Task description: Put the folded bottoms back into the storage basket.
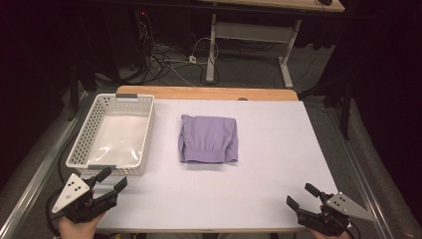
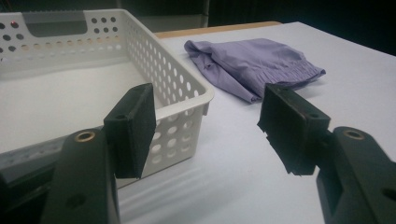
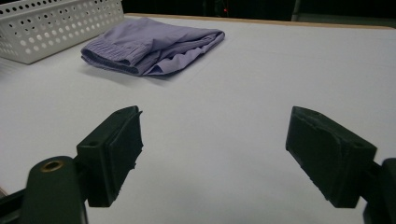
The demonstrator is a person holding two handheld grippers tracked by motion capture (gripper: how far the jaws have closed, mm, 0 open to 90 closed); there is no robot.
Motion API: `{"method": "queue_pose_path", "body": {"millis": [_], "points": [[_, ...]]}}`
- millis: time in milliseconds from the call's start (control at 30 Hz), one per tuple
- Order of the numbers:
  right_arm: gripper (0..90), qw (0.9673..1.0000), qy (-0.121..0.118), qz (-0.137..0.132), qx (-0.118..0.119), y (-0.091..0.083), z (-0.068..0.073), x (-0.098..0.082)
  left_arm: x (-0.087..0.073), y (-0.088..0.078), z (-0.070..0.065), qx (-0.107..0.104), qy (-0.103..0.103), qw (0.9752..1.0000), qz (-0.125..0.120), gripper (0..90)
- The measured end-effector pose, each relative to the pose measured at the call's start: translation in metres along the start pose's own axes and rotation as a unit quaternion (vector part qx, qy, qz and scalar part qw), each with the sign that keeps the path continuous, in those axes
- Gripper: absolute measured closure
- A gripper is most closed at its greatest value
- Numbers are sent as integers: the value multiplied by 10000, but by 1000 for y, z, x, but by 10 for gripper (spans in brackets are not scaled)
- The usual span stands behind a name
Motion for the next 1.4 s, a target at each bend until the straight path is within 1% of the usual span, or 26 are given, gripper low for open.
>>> {"method": "queue_pose_path", "body": {"millis": [67, 133, 200, 333, 533, 633, 867, 1167, 1400], "points": [[194, 10000, -6, 2, 1, 0, 0, 0, 2, 1, -1, 3, 46, 10000, -37, 349], [194, 10000, -2, -5, 3, 0, 0, 0, 4, 2, -2, -32, 50, 10000, -71, 349], [194, 10000, 10, -15, 3, -1, 0, 0, 6, 3, -2, -41, 68, 10000, -44, 349], [199, 9999, 60, -89, -12, -2, -1, 0, 11, 5, -5, -139, 54, 9999, -25, 351], [201, 9999, 58, -93, 8, -2, -1, 0, 18, 10, -13, -234, 185, 9995, -36, 350], [201, 9999, 71, -87, 19, -2, -1, -1, 20, 12, -15, -309, 185, 9993, -43, 350], [201, 9999, 89, -73, 27, -2, -1, -1, 26, 17, -19, -401, 232, 9989, -56, 351], [201, 9999, 74, -84, 30, -2, -1, -1, 34, 26, -26, -544, 309, 9980, -66, 351], [201, 9999, 70, -85, 40, -2, -1, -1, 40, 36, -33, -651, 392, 9971, -8, 349]]}}
Point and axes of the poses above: each handheld gripper's, and its own axes: y roughly forward along the jaws, x roughly out of its top, z roughly to its left, the point moved 1 cm from there along y, roughly forward along the jaws, and after that the axes turned 9 degrees about z, right-handed, at the moved point
